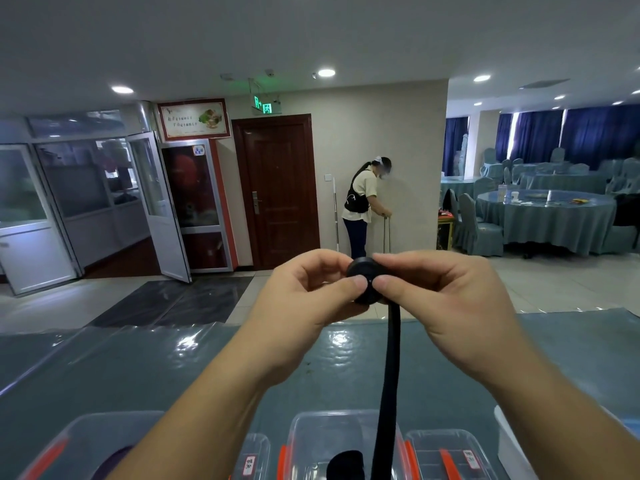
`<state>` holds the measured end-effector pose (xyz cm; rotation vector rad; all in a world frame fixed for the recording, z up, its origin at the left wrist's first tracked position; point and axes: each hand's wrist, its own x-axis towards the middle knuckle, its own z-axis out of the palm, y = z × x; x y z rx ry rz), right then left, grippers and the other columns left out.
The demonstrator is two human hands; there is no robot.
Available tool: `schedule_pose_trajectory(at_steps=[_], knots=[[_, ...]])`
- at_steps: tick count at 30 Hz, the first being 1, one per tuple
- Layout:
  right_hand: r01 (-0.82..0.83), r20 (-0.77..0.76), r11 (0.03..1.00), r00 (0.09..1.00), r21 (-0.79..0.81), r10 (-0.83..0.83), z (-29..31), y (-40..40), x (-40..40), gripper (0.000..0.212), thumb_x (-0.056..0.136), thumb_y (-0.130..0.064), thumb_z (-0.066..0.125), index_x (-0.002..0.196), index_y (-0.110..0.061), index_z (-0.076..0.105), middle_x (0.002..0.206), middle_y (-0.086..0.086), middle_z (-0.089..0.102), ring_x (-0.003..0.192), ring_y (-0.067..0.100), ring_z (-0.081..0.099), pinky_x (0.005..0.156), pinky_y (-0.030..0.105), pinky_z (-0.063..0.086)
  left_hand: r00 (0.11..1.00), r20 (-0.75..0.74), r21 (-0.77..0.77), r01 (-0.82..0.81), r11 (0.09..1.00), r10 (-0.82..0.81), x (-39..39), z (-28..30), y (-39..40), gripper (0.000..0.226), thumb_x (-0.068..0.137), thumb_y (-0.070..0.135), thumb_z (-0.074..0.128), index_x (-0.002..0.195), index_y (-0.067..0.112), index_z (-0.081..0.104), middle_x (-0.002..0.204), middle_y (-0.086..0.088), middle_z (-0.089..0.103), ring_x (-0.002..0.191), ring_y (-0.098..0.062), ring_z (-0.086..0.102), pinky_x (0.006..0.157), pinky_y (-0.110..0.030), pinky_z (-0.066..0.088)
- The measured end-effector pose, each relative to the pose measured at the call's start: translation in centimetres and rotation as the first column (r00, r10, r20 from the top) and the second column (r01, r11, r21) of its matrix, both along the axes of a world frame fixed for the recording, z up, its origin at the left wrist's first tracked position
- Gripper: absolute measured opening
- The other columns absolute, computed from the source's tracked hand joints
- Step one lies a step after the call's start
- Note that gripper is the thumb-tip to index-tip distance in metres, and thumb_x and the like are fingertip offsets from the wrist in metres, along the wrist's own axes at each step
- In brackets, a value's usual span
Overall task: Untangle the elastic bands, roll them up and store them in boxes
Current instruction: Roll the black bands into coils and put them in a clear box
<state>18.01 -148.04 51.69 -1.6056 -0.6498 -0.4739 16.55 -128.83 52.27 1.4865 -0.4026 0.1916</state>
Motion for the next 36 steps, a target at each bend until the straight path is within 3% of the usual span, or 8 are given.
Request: schedule_pose_trajectory(at_steps=[3,5,10,14,20,25,31,36], knots=[[-0.027,0.008,0.988,1.0,-0.15,0.029,0.5,-0.5,-0.2,0.029,0.086,-0.003,0.079,0.106,-0.024,0.081,0.096,-0.01,0.082,0.093,0.01,0.078,0.087,0.031,0.063,0.992,0.112,0.283,-0.083,0.956,0.053,-0.1,0.9,0.6,0.015,0.09,0.009,0.077,0.102,0.018,0.08,0.096,-0.006,0.08,0.091,-0.02,0.078,0.082,-0.03,0.062],[-0.033,0.019,0.995,0.999,-0.093,0.035,0.5,-0.4,0.0,0.028,0.085,-0.003,0.08,0.104,-0.023,0.081,0.096,-0.006,0.082,0.093,0.014,0.079,0.088,0.034,0.063,0.992,0.112,0.252,-0.087,0.964,0.061,0.0,1.2,0.8,0.014,0.089,0.011,0.077,0.1,0.018,0.081,0.096,-0.007,0.08,0.092,-0.022,0.078,0.084,-0.031,0.062],[-0.034,-0.01,0.997,0.999,0.068,0.035,0.1,-0.2,0.0,0.033,0.082,0.002,0.079,0.104,-0.023,0.081,0.097,-0.002,0.082,0.092,0.017,0.079,0.086,0.035,0.064,0.999,-0.043,-0.075,0.014,0.997,-0.017,-0.3,0.5,-0.2,0.014,0.084,0.007,0.075,0.098,0.007,0.076,0.107,-0.022,0.074,0.098,-0.032,0.077,0.082,-0.032,0.063],[-0.053,-0.008,0.988,0.999,-0.143,0.052,0.6,-1.1,-0.6,0.039,0.084,0.0,0.08,0.098,-0.037,0.08,0.095,-0.011,0.082,0.092,0.008,0.078,0.086,0.025,0.062,0.992,0.112,0.358,-0.093,0.929,0.056,-0.2,0.8,0.5,0.017,0.092,0.009,0.075,0.105,0.019,0.079,0.098,-0.005,0.079,0.094,-0.022,0.076,0.087,-0.03,0.063],[-0.004,-0.006,0.998,1.0,0.067,0.005,0.3,-0.7,-0.5,0.029,0.082,-0.004,0.081,0.104,-0.022,0.081,0.094,-0.003,0.082,0.089,0.018,0.079,0.083,0.034,0.065,0.999,-0.034,-0.023,0.029,0.999,-0.029,-0.3,0.6,-0.2,0.023,0.085,0.005,0.074,0.108,0.004,0.073,0.105,-0.014,0.078,0.101,-0.029,0.077,0.087,-0.034,0.063],[-0.028,0.022,0.983,0.999,-0.183,0.032,0.8,-1.5,-0.9,0.037,0.084,-0.005,0.081,0.101,-0.038,0.082,0.096,-0.014,0.081,0.093,0.007,0.078,0.087,0.025,0.062,0.993,0.119,0.382,-0.072,0.921,0.029,-0.4,1.2,0.7,0.017,0.089,0.009,0.078,0.105,0.015,0.079,0.099,-0.005,0.08,0.096,-0.021,0.077,0.089,-0.033,0.062],[-0.015,0.046,0.999,0.999,0.048,0.012,0.7,-1.3,-0.8,0.028,0.083,-0.002,0.079,0.099,-0.024,0.081,0.093,-0.004,0.082,0.09,0.016,0.079,0.083,0.03,0.064,0.999,0.021,0.083,-0.03,0.996,0.029,-0.8,1.1,-0.2,0.018,0.084,0.006,0.078,0.101,0.011,0.075,0.096,-0.012,0.079,0.095,-0.03,0.078,0.084,-0.035,0.064],[0.028,0.068,0.998,0.997,-0.062,-0.024,1.2,-1.3,-1.1,0.029,0.084,-0.001,0.081,0.099,-0.026,0.082,0.092,-0.011,0.082,0.09,0.008,0.078,0.085,0.024,0.062,0.987,0.147,0.367,-0.121,0.922,0.072,-0.8,1.7,0.1,0.024,0.09,0.006,0.077,0.109,0.02,0.079,0.1,-0.004,0.08,0.097,-0.019,0.077,0.087,-0.032,0.063]])
